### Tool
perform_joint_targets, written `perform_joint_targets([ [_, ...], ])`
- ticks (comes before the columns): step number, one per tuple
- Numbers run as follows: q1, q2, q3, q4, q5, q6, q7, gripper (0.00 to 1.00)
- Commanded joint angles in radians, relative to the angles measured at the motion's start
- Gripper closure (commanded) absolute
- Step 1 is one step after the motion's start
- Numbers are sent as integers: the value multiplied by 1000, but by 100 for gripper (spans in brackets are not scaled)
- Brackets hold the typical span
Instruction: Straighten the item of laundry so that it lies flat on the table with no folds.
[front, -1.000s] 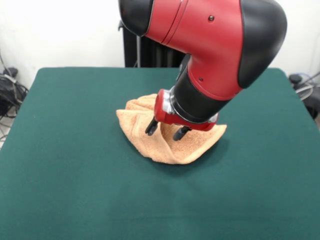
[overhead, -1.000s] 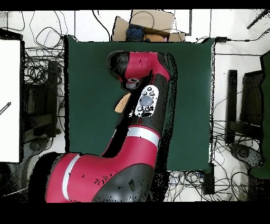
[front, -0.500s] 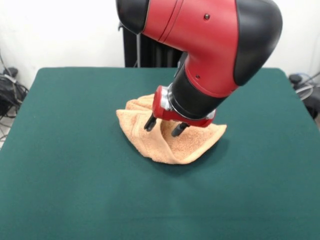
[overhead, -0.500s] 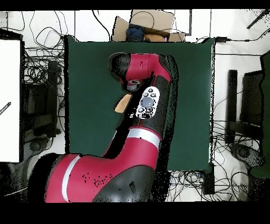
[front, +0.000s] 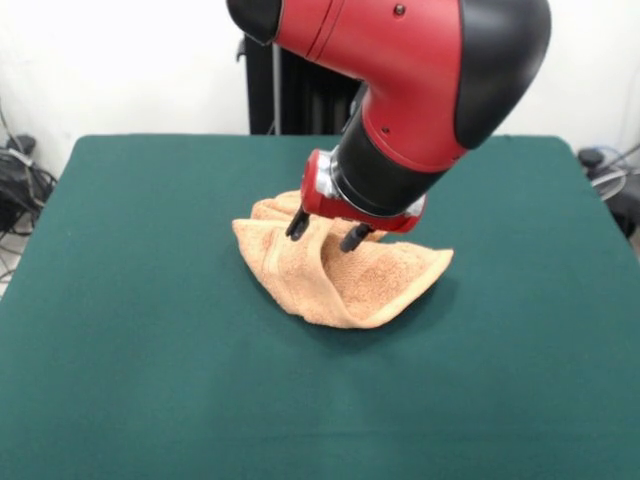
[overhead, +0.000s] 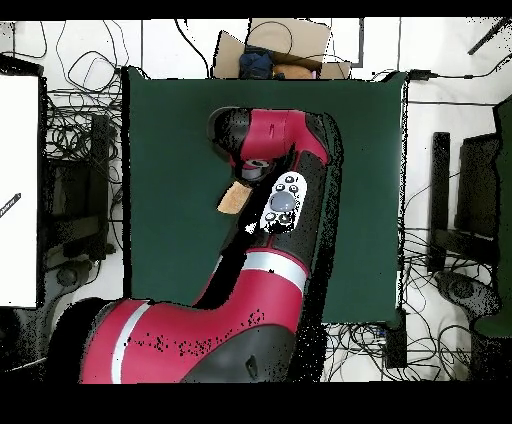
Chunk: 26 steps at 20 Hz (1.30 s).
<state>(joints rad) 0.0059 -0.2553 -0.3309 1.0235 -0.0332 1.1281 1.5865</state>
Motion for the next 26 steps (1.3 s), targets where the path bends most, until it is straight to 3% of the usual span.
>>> perform_joint_targets([
  [1, -14, 5, 25, 150, -51, -123, 164, 0],
  [26, -7, 7, 24, 173, -40, -148, 172, 0],
])
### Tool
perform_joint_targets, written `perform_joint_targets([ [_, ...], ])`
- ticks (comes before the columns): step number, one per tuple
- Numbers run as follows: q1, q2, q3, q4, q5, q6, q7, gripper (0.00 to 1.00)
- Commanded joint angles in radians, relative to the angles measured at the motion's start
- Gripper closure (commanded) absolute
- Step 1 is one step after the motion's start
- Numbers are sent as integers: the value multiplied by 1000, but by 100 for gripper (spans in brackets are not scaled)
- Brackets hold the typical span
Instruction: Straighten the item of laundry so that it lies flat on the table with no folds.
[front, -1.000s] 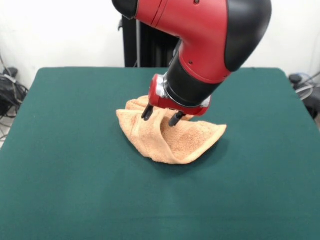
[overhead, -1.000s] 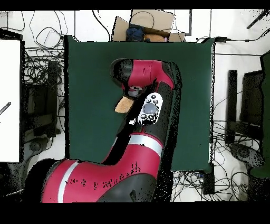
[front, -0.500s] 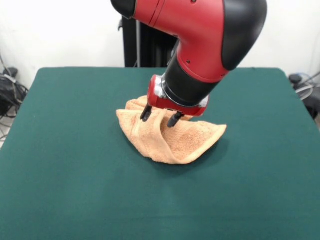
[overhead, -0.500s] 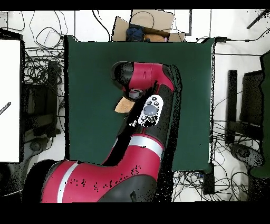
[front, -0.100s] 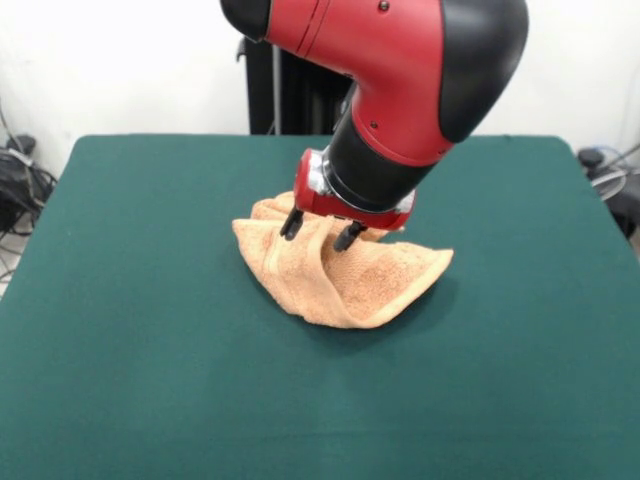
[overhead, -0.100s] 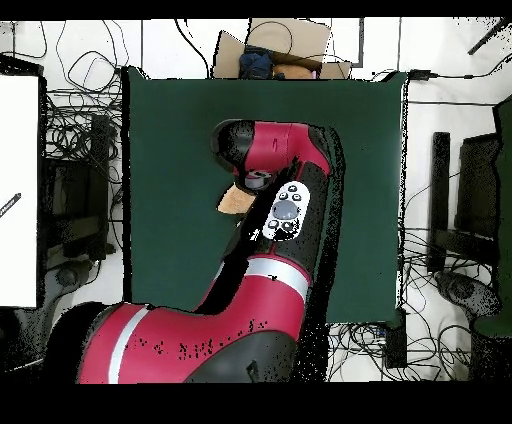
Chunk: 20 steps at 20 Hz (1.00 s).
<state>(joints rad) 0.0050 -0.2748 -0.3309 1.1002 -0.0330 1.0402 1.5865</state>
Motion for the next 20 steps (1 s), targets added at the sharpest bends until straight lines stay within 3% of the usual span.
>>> perform_joint_targets([
  [1, -6, 26, 24, 96, -39, -59, 172, 0],
  [20, -10, 38, 19, 125, -51, -104, 181, 0],
])
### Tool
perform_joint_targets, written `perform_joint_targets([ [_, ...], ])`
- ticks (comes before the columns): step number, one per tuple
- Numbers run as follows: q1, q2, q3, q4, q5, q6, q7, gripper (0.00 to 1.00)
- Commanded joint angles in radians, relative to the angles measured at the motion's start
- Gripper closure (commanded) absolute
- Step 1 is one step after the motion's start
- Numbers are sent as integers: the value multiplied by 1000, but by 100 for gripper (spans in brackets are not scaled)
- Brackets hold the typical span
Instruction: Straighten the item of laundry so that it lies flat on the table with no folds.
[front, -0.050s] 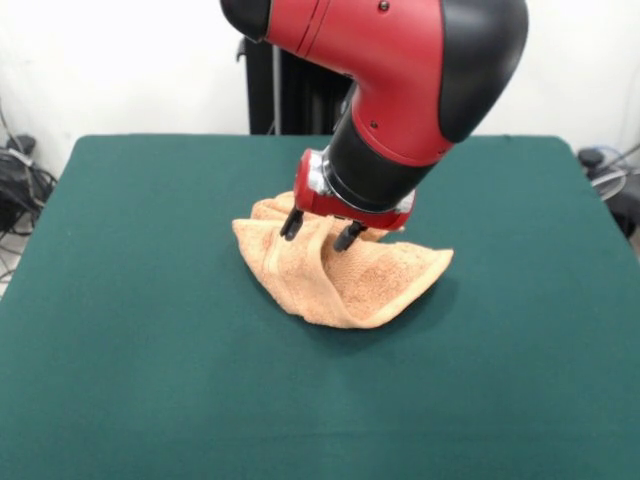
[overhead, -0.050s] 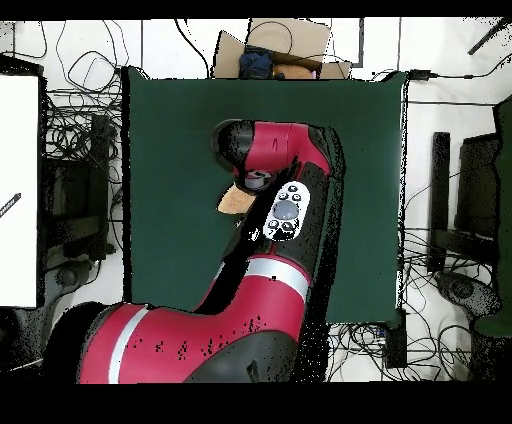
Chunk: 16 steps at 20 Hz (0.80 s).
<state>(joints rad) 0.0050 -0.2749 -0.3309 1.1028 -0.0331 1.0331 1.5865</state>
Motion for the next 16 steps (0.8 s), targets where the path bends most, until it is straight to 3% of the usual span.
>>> perform_joint_targets([
  [1, -10, 36, 19, 126, -52, -101, 180, 0],
  [16, -10, 54, 13, 135, -49, -123, 184, 0],
])
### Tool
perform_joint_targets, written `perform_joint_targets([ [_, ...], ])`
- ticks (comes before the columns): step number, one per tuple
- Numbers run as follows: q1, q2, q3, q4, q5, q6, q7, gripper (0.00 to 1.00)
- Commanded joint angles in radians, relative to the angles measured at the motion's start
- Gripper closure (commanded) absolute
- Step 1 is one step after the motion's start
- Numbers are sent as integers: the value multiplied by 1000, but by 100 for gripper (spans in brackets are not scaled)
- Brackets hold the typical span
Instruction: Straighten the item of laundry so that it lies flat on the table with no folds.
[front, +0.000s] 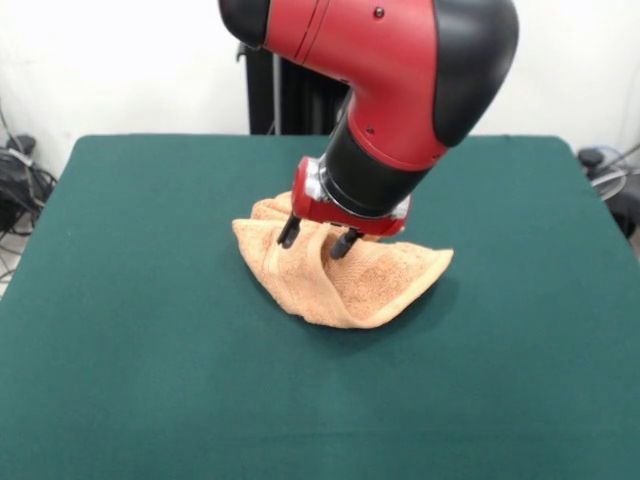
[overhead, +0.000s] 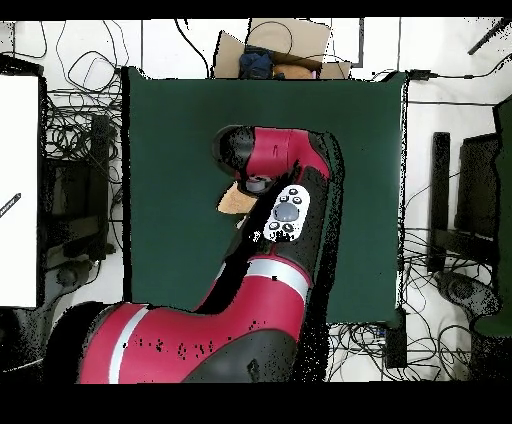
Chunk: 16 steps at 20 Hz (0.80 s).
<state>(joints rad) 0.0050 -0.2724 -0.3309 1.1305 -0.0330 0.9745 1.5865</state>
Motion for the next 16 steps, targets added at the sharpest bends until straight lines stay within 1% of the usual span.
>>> perform_joint_targets([
  [1, -9, 54, 12, 106, -49, -65, 187, 0],
  [8, -11, 71, 14, 104, -47, -81, 197, 0],
  [16, -12, 70, 13, 130, -50, -123, 201, 0],
])
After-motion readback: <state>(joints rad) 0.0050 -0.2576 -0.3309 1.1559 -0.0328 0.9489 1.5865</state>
